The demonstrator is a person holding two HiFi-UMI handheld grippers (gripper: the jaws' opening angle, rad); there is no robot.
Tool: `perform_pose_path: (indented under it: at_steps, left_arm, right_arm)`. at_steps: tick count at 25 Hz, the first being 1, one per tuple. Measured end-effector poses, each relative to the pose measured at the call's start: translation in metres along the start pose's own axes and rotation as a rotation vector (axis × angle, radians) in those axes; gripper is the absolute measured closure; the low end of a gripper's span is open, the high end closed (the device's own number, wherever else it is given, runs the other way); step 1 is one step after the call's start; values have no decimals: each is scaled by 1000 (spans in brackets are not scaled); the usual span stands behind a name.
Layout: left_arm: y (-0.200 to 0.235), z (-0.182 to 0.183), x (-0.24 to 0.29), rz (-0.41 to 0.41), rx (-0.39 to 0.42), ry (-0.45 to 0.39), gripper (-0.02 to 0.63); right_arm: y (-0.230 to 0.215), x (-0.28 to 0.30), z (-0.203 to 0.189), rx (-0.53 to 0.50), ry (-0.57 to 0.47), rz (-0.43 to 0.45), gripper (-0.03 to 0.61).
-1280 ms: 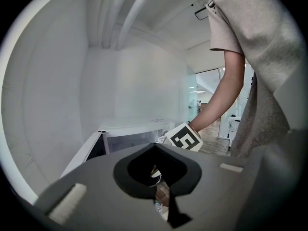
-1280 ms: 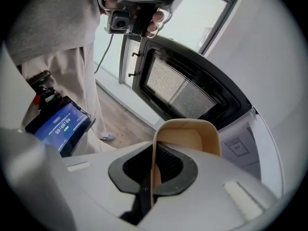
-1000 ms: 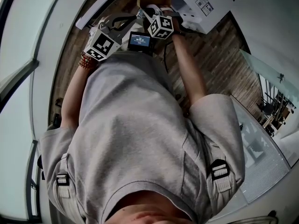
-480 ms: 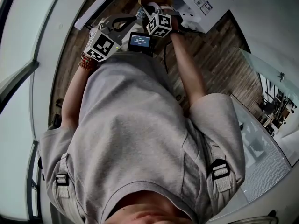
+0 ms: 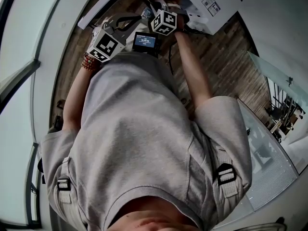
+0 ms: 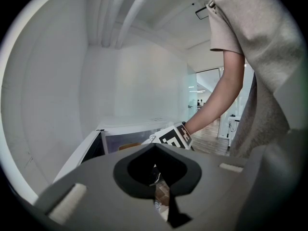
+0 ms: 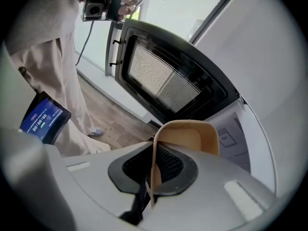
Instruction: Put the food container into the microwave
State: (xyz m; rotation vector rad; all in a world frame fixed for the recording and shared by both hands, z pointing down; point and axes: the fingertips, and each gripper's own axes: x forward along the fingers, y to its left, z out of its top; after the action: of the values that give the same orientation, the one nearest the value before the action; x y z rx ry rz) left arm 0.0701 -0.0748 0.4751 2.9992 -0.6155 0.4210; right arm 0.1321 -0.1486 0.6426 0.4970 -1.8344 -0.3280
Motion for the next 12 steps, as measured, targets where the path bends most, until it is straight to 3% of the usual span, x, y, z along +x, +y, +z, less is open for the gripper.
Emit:
perform_pose_path:
  at_steps: [12]
  left_arm:
    - [1, -10, 2, -9, -11, 10, 612]
  right_arm:
    - [-6, 9, -15, 34, 37, -10, 549]
